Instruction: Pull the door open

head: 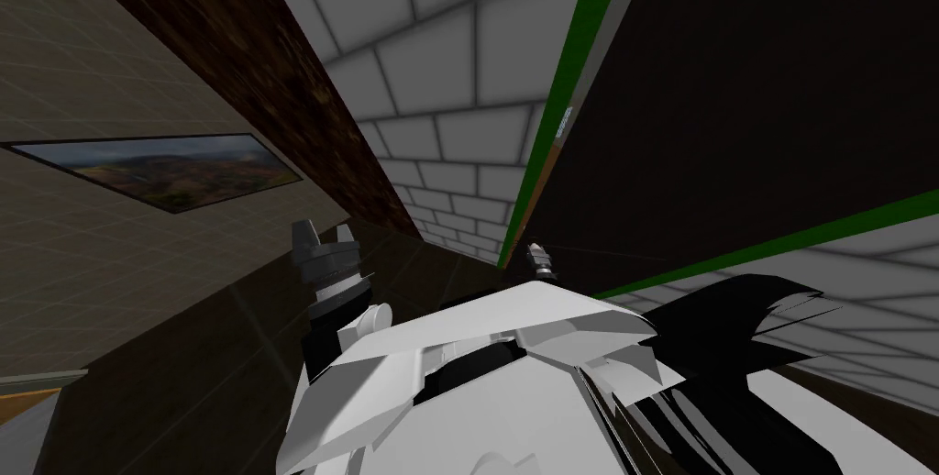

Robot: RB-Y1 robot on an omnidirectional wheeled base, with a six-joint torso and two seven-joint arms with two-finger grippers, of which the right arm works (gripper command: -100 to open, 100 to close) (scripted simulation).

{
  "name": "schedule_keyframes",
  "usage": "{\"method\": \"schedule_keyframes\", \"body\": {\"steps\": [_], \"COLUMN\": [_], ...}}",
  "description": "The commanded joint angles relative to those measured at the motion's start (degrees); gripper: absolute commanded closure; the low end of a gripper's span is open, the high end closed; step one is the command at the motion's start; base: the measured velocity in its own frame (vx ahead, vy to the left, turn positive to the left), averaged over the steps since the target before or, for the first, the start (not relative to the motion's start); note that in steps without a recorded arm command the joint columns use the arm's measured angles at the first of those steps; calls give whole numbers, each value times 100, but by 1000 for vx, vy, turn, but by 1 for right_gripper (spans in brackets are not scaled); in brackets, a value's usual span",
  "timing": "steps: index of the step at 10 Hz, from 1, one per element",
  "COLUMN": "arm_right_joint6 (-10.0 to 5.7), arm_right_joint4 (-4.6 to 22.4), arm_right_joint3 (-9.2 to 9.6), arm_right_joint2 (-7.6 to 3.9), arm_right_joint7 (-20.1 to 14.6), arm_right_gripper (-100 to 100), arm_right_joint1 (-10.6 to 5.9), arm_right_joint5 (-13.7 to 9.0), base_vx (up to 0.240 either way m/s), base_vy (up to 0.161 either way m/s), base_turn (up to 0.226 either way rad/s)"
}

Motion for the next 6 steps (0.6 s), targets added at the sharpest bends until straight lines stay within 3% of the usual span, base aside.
{"method": "schedule_keyframes", "body": {"steps": [1, 2, 6], "arm_right_joint6": [-38, -15, -157], "arm_right_joint4": [-39, -12, -67], "arm_right_joint3": [116, 72, 363], "arm_right_joint2": [-35, -15, -180], "arm_right_joint7": [-75, -32, -261], "arm_right_gripper": [100, 100, 100], "arm_right_joint1": [28, 5, 128], "arm_right_joint5": [66, 42, 203], "base_vx": [-220, -98, -203], "base_vy": [-13, -3, -11], "base_turn": [50, 23, 87]}}
